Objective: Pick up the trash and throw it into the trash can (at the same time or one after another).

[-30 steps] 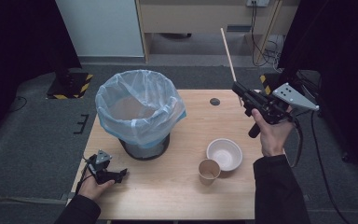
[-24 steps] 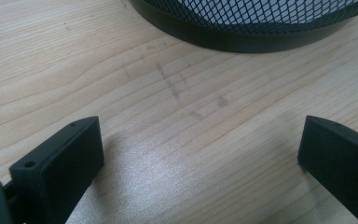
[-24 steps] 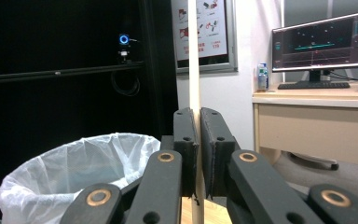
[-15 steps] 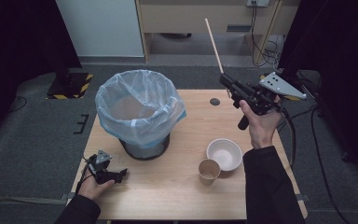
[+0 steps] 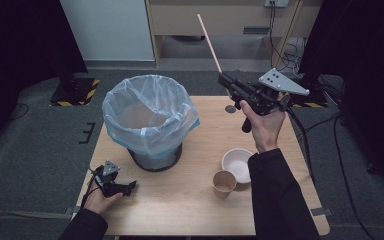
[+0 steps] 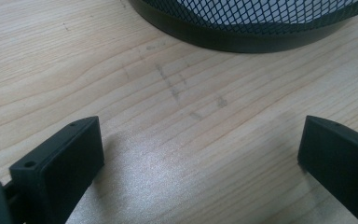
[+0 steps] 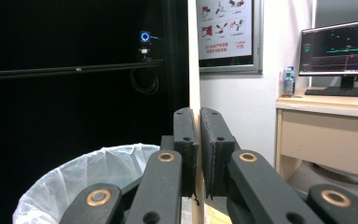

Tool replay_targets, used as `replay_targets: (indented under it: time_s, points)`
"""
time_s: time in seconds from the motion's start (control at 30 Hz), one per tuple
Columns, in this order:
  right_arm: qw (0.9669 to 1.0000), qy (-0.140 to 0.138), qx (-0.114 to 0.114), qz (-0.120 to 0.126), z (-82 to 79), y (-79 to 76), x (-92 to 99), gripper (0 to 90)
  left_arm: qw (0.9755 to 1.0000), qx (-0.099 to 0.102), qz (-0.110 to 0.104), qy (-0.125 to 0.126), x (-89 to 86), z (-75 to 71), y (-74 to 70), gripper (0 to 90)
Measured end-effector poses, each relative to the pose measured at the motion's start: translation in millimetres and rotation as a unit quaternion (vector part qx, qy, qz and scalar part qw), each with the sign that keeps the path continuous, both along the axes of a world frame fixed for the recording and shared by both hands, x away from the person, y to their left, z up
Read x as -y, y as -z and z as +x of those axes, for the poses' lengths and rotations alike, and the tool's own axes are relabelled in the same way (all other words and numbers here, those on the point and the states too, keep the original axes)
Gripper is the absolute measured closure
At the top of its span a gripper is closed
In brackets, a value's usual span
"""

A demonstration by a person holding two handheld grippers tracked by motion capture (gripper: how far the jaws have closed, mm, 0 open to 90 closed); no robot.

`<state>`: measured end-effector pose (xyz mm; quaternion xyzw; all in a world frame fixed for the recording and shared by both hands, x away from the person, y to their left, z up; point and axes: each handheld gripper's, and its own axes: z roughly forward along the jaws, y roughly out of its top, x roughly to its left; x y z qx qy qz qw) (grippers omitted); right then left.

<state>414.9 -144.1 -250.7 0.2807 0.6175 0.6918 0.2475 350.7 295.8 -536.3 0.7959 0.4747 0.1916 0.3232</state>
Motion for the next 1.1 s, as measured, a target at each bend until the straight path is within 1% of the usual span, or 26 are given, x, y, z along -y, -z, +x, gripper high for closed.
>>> replay_targets:
  time_s: [0.1, 0.33, 0.43, 0.57, 0.6, 0.83, 0.9, 0.93, 1.0, 1.1]
  points:
    - [1.0, -0.007, 0.0, 0.006, 2.1, -2.3, -6.6, 86.0, 1.0, 0.0, 0.0, 0.0, 0.0, 0.0, -0.1, 0.0]
    - [0.9999, -0.017, -0.001, -0.003, 7.7, -5.6, -23.3, 86.0, 1.0, 0.0, -0.001, 0.0, 0.1, 0.0, 0.0, 0.0]
    - [0.9997, -0.025, 0.001, 0.002, 8.9, -8.3, -31.8, 86.0, 1.0, 0.0, 0.0, 0.0, 0.1, 0.1, 0.0, 0.0]
    - [0.9994, -0.034, 0.001, -0.001, 11.3, -11.8, -43.4, 86.0, 1.0, 0.0, 0.0, 0.0, 0.1, 0.1, 0.0, 0.0]
    - [0.9993, -0.036, 0.0, 0.002, 12.3, -12.0, -45.6, 86.0, 1.0, 0.0, 0.0, 0.0, 0.1, 0.1, 0.0, 0.0]
    - [0.9988, -0.049, -0.001, 0.002, 18.4, -12.8, -63.3, 86.0, 1.0, 0.0, 0.0, 0.001, 0.1, 0.2, 0.0, 0.0]
    - [0.9987, -0.051, -0.002, 0.007, 21.9, -10.2, -67.5, 86.0, 1.0, 0.0, 0.0, 0.001, 0.1, 0.2, 0.0, 0.0]
    - [0.9986, -0.053, -0.004, 0.004, 23.5, -7.2, -69.9, 86.0, 1.0, 0.0, 0.0, 0.001, 0.0, 0.2, 0.0, 0.0]
    - [0.9986, -0.051, -0.006, -0.014, 26.2, -0.5, -76.8, 86.0, 1.0, 0.001, -0.001, 0.001, 0.1, 0.2, 0.1, 0.0]
    - [0.9979, -0.062, -0.014, -0.012, 30.6, 7.5, -88.0, 86.0, 1.0, 0.001, -0.001, 0.002, 0.1, 0.2, 0.1, 0.0]
